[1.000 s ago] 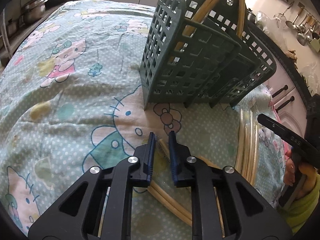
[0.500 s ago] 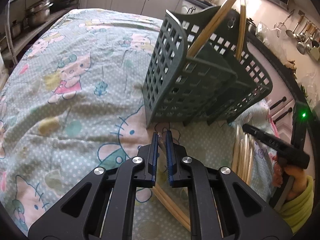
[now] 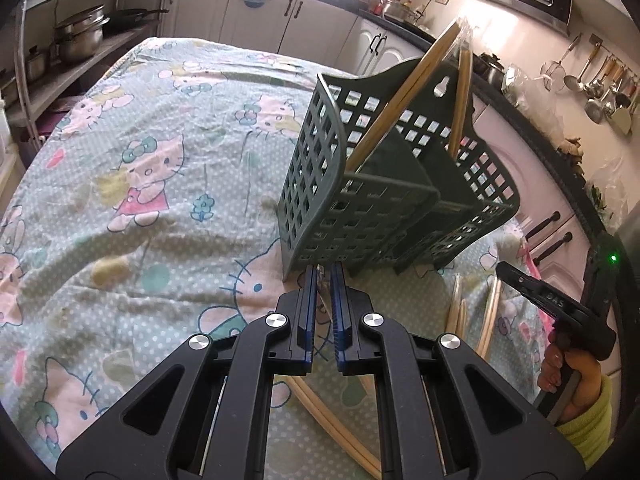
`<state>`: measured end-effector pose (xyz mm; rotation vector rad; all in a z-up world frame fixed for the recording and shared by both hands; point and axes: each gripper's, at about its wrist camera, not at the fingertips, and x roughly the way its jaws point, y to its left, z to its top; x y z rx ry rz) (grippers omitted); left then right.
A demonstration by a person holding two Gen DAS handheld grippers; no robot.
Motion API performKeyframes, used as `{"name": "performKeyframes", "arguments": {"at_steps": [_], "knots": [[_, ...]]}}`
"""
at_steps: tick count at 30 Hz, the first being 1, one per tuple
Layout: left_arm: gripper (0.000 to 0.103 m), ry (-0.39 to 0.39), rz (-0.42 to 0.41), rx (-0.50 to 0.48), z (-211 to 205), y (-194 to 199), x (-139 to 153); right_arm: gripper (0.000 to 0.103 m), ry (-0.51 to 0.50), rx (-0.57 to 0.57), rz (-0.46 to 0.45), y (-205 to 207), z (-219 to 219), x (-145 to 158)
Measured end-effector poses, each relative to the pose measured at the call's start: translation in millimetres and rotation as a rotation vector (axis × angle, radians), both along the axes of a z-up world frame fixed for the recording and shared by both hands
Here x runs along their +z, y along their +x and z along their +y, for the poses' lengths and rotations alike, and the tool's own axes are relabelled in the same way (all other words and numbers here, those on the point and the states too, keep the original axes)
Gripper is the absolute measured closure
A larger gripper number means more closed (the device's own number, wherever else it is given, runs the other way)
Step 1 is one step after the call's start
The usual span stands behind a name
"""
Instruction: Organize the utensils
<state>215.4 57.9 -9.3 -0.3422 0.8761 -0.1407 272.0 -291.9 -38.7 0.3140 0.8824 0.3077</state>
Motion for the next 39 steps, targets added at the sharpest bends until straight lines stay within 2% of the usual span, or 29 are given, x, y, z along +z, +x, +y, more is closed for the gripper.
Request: {"name": "performKeyframes", "arguments": {"at_steps": [6,18,39], "knots": [[0.099,-0.007,-0.029,0.004,0.3,-3.5,10.7,0.101,0.028,-0.003,-0.039,-7.0,-6.7,16.1],[0.099,-0.020,-0.072,0.005,0.7,-9.1,30.7,0.102,0.048,0.002,-0.138,-21.2,-15.0,54.2],[0.100,-0.010,-0.243,-0.023,-12.5,-12.1,101.8,0.102,0.033,0.041,-0.385,-62.5,-11.0,133.6]]}}
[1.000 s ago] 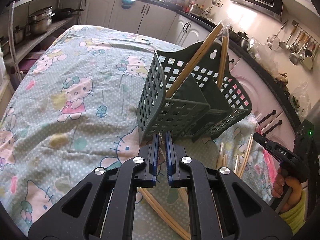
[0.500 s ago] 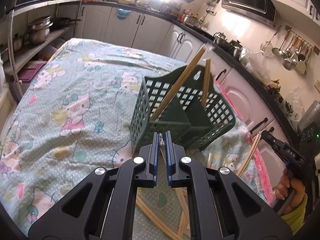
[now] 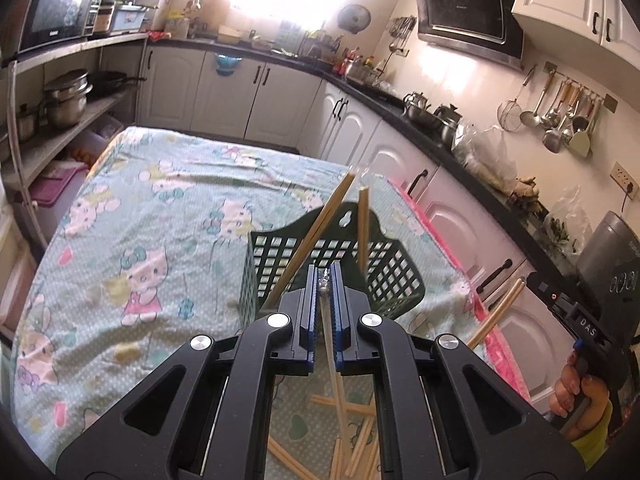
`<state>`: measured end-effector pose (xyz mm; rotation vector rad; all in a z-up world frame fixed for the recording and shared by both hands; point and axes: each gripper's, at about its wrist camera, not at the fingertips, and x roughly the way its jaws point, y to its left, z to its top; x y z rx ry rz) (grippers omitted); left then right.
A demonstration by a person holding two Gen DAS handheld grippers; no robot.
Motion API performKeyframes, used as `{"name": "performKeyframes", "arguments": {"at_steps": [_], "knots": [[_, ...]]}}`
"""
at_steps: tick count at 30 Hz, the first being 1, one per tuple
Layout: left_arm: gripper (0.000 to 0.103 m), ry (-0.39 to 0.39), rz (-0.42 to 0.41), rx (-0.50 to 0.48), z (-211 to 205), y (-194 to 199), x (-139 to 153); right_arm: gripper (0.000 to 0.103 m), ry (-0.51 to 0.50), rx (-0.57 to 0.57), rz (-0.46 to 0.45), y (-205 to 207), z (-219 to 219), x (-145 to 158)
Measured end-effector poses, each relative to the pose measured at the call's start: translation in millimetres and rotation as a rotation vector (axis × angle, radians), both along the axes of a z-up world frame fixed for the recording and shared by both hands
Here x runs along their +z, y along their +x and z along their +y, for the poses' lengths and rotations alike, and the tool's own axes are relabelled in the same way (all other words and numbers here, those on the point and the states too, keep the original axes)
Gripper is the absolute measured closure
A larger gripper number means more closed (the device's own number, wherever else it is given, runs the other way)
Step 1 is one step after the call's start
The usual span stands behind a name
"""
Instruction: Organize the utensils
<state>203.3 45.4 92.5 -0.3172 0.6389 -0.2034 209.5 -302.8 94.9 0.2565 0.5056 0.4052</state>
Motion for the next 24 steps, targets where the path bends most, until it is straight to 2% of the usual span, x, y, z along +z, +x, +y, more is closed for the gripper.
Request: {"name": "performKeyframes", "arguments": {"at_steps": [24], "knots": [[0.102,-0.010,-0.095,-0.058,-7.0,1.8,49.0,0.102,-0.017,0.089,-0.134,-15.1,27.5,48.2]]}}
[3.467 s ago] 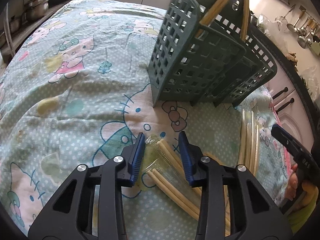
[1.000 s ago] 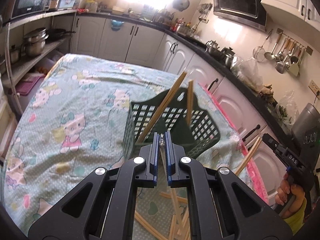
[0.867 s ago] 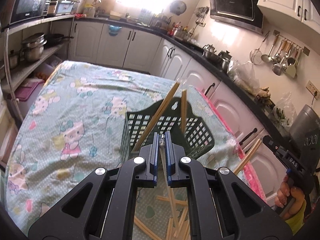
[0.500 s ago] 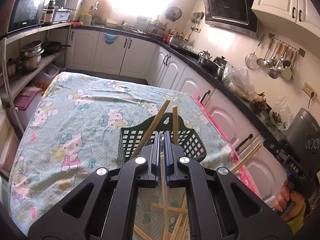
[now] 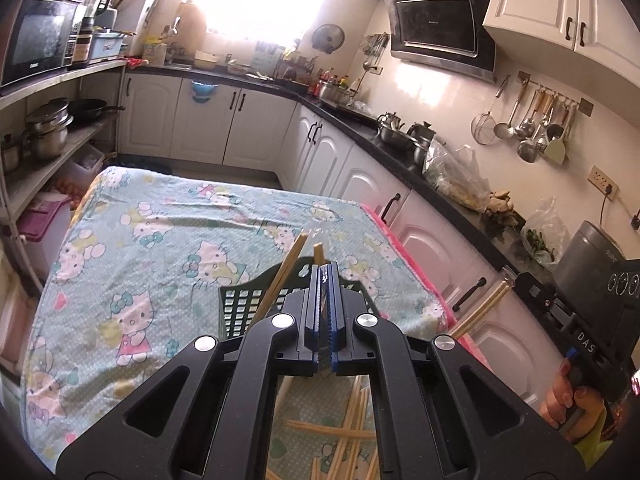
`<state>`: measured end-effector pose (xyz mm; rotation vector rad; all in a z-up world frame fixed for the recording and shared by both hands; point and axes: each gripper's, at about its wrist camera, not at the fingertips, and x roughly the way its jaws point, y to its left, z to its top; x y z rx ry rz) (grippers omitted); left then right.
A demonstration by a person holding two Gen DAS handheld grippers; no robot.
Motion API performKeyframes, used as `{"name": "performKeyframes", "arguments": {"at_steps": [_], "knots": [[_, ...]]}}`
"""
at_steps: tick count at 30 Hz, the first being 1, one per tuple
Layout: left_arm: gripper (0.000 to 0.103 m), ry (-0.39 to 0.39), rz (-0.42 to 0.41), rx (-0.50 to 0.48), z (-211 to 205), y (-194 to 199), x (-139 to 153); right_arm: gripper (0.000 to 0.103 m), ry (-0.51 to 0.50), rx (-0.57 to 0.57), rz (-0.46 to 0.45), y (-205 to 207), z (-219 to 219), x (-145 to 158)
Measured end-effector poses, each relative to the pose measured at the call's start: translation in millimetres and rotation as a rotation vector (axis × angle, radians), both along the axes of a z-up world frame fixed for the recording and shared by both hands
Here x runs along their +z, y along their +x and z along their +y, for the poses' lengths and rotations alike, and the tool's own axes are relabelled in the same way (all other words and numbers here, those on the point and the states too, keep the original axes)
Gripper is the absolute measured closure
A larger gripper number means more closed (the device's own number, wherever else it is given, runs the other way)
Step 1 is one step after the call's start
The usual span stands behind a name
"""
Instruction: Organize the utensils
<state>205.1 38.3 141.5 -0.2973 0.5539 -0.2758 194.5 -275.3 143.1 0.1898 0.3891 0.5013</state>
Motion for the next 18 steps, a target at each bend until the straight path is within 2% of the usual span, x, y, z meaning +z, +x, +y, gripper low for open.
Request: {"name": "performKeyframes", "arguments": {"at_steps": [18], "knots": [[0.102,0.024,-0.139,-0.018,-9.3,-0.4,66.4,0.102,0.038,0.092,-0.111,5.1,35.1,50.8]]}}
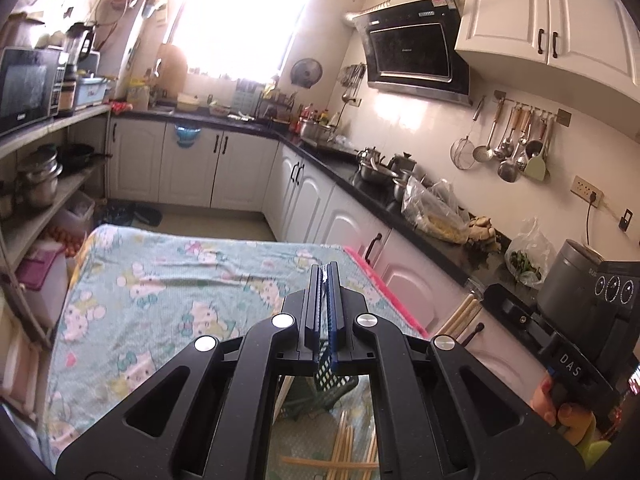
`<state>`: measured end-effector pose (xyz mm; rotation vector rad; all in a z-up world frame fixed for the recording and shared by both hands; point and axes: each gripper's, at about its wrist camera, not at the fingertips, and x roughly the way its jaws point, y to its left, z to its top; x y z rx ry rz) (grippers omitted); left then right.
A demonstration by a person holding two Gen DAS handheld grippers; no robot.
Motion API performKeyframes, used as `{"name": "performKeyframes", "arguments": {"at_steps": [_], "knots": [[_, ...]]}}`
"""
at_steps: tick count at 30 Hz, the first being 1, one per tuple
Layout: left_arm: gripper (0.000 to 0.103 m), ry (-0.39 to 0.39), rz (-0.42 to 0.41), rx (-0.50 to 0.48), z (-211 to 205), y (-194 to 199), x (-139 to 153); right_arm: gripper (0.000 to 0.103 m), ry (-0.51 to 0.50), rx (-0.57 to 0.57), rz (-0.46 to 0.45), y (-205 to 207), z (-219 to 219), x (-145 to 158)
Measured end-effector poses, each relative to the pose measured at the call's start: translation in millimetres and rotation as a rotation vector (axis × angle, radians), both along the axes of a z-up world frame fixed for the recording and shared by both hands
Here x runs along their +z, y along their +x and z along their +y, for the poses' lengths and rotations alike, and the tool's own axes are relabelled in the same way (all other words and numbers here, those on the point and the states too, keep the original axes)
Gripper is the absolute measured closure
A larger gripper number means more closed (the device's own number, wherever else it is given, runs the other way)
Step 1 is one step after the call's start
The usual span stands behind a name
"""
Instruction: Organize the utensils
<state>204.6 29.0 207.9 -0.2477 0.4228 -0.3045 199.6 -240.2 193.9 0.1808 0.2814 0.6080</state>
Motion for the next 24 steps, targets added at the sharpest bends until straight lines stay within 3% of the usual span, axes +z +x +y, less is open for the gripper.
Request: {"name": "performKeyframes", "arguments": {"at_steps": [12,24], "knots": [[0.102,-0.007,-0.054,-0.002,-13.9,17.0,26.2,0.102,0.024,0.039,-0.050,18.1,19.0,24.1],[0.102,-0.022,-0.019,0.003,-19.1,44.2,10.0,0.102,0.025,0.051,-0.053,38.7,29.0,27.8]]}}
